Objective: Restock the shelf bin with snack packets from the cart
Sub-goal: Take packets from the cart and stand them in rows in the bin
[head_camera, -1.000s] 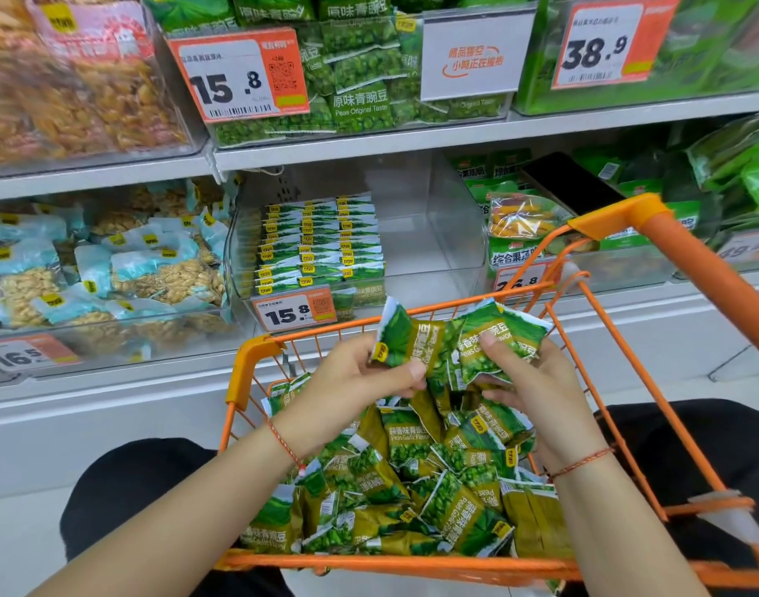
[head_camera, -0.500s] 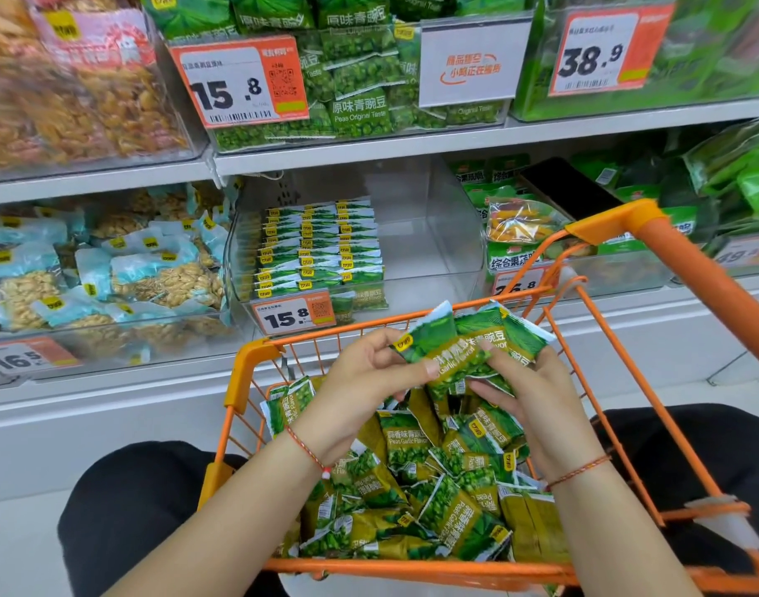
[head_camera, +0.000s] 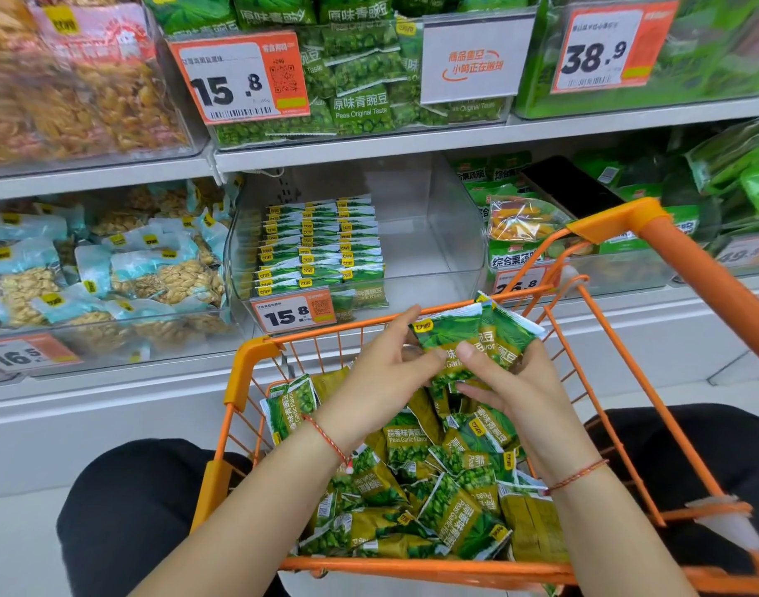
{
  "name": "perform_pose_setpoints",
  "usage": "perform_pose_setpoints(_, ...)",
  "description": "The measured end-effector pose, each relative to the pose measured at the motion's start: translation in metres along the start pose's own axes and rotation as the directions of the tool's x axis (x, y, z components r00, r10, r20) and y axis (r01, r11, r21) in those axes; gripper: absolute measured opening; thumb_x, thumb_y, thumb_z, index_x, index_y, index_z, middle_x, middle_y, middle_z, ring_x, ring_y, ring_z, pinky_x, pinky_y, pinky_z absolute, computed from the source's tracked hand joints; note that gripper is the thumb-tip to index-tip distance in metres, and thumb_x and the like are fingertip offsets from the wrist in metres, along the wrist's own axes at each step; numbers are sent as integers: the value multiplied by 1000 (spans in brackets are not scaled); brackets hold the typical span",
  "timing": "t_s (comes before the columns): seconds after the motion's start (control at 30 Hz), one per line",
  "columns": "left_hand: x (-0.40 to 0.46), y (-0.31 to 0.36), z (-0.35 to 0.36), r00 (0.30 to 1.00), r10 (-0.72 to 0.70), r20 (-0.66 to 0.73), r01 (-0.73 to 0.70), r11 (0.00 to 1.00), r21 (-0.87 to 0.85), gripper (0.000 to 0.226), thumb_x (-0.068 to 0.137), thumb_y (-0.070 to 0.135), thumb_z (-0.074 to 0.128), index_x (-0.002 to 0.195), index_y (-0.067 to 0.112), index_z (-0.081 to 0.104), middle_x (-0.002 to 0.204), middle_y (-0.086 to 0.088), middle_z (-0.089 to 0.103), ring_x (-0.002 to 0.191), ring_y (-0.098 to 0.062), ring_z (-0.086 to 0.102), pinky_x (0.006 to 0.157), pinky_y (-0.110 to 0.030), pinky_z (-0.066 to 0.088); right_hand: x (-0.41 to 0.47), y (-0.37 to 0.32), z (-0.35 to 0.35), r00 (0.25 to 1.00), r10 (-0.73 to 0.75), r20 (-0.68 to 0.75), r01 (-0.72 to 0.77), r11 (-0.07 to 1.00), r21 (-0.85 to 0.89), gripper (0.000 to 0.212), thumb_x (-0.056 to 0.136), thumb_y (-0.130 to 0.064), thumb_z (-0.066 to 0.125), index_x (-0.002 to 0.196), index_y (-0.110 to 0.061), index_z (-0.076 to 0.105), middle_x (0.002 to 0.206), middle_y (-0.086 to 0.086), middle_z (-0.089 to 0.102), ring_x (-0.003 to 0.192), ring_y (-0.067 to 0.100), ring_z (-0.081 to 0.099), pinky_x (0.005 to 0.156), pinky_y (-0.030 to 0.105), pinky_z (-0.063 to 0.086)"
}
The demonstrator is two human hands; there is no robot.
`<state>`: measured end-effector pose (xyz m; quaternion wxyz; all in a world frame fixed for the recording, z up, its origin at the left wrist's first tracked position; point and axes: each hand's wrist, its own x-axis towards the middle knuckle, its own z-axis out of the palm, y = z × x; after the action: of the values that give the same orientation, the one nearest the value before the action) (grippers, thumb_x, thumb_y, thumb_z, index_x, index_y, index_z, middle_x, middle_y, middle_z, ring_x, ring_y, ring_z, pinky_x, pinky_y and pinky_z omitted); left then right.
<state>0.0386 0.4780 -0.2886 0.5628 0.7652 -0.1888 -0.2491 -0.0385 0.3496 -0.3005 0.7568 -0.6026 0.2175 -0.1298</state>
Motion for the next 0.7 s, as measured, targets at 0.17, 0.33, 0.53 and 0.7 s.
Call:
perform_pose_setpoints(0.17, 2, 3, -1, 998, 55, -25, -53, 997, 62, 71, 93, 21, 59, 150, 28, 17, 126, -6, 49, 110, -12, 52, 88, -19, 35, -1, -1, 0, 999, -37, 26, 37, 999, 15, 48, 66, -31, 70, 110, -24, 52, 90, -19, 71, 92, 4, 67, 76, 35, 59)
perform_pose_setpoints(0.33, 3, 3, 2, 995, 103, -7, -102, 991, 85, 69, 92, 16, 59, 149, 29, 22, 123, 5, 44, 111, -11, 52, 97, -24, 40, -1, -2, 0, 997, -63, 41, 62, 998, 32, 47, 69, -30, 68, 113, -23, 52, 95, -16, 71, 93, 4, 68, 76, 38, 59)
perform_pose_setpoints(0.53, -4, -5, 11, 996, 82, -27, -83, 995, -53, 12, 97, 17, 52, 99, 24, 62, 89, 20, 64, 85, 6, 59, 85, -22, 44, 1, 2, -1, 995, -101, -17, 101, 994, -35, 51, 69, -37, 69, 115, -19, 53, 103, -6, 70, 92, 7, 68, 71, 35, 59)
perform_pose_setpoints(0.7, -5, -3, 10, 967, 243, -78, -232, 964, 130, 20, 97, 20, 51, 112, 30, 57, 106, 14, 61, 98, 8, 55, 86, -8, 40, 0, 8, 2, 994, -109, 22, 111, 972, -209, 52, 66, -53, 64, 110, -27, 53, 101, -9, 68, 81, 16, 69, 52, 29, 49)
